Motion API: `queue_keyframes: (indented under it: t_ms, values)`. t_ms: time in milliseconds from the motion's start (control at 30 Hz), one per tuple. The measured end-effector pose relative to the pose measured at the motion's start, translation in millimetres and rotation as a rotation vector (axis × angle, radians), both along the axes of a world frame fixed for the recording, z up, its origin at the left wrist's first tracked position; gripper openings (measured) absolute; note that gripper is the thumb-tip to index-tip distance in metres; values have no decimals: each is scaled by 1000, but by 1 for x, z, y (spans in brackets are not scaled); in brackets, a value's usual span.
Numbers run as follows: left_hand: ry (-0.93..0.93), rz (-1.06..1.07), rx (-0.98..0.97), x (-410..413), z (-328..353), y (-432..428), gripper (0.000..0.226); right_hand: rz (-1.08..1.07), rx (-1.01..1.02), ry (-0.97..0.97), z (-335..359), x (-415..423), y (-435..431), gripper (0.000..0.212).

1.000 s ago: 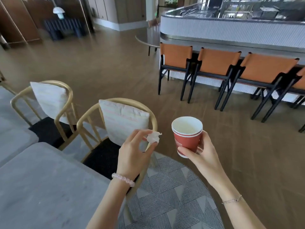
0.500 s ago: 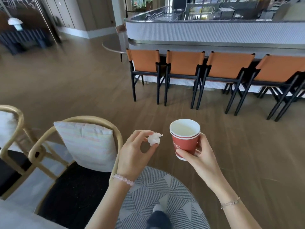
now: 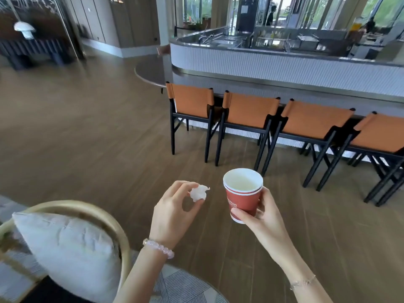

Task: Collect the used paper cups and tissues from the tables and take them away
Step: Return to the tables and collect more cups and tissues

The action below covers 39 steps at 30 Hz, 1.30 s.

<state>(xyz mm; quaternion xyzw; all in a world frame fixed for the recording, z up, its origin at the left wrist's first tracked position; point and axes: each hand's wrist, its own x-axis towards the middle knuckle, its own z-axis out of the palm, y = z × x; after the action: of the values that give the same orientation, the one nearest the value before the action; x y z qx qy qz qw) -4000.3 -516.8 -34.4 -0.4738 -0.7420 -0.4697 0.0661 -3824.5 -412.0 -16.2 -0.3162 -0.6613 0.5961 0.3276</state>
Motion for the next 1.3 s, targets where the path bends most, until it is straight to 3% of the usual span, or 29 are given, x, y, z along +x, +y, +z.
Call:
queue_keyframes:
  t_ms: [367, 800, 1300]
  values:
    - [44, 181, -20, -107, 14, 101, 22, 176, 1, 34, 0, -137, 129, 57]
    - [-10, 562, -1, -272, 16, 214, 20, 545, -15, 49, -2, -360, 295, 63]
    - [-81, 929, -20, -463, -3, 202, 25, 919, -23, 8, -16, -632, 309, 54]
